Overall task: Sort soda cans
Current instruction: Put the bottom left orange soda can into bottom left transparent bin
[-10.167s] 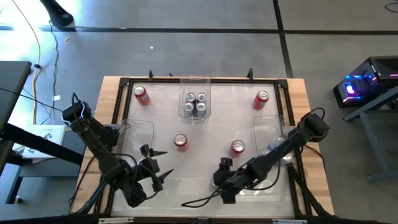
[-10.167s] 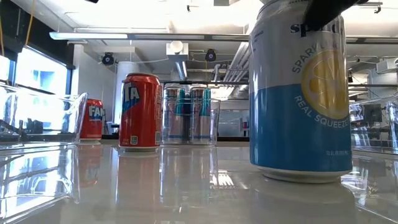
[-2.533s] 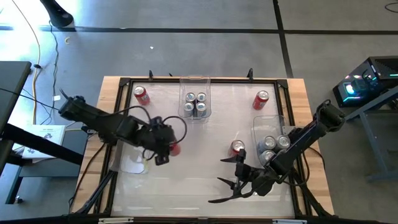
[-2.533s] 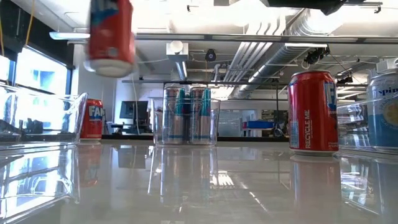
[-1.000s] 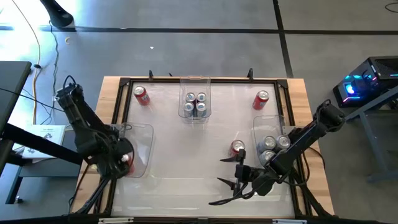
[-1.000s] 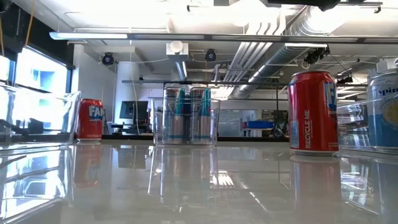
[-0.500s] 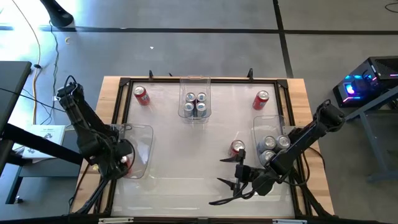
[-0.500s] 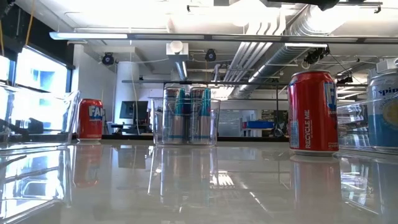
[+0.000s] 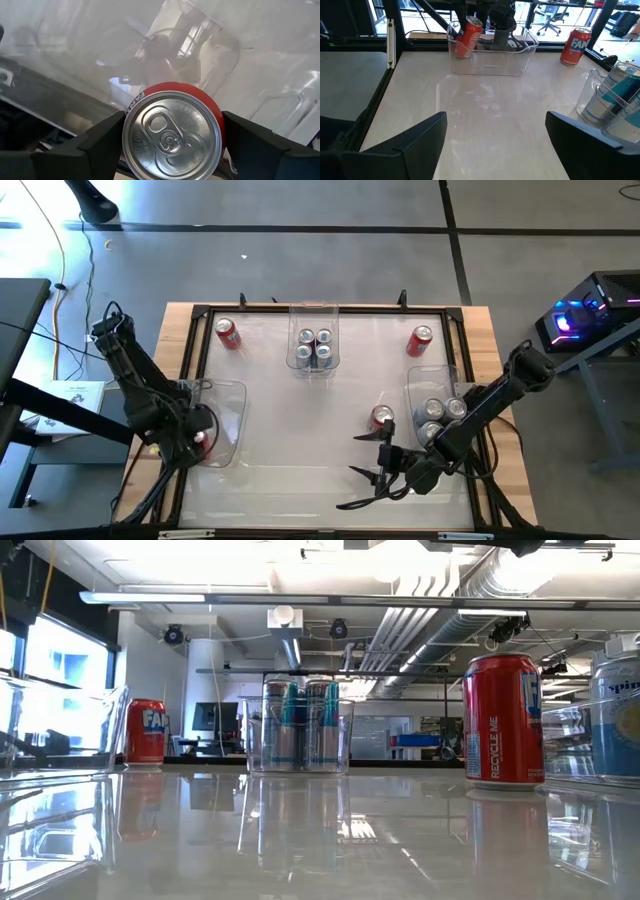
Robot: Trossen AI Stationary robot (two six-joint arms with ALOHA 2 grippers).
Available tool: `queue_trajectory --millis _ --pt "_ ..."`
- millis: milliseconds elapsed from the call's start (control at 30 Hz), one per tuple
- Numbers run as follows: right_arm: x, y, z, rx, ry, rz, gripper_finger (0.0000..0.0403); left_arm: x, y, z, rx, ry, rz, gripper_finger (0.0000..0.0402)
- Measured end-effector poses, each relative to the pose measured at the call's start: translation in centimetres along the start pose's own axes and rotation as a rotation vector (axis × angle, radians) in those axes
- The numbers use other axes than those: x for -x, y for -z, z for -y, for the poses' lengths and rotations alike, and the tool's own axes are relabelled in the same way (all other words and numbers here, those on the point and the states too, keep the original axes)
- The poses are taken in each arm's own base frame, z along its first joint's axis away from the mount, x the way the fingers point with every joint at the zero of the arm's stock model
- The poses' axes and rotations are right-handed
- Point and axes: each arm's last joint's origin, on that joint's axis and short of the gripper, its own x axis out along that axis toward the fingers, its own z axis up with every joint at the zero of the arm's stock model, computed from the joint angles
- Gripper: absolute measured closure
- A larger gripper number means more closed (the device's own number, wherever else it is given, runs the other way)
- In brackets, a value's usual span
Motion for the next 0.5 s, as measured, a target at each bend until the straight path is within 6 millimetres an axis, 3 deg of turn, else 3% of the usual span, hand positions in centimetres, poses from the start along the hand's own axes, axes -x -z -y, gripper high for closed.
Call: queue_trajectory --millis 100,300,500 --pt "0.00 0.00 0.00 0.000 0.000 0.000 0.0068 0.00 0.01 0.03 -0.048 0.003 -0.005 0.0107" --pt "0.00 0.05 0.02 0.005 0.001 -0.004 0.0068 0.04 0.05 -0.12 0.043 -0.002 -0.012 0.0105" --pt "0.00 0.06 0.02 0.006 0.001 -0.005 0.0068 0.14 0.21 -0.36 0.086 0.017 -0.051 0.0061"
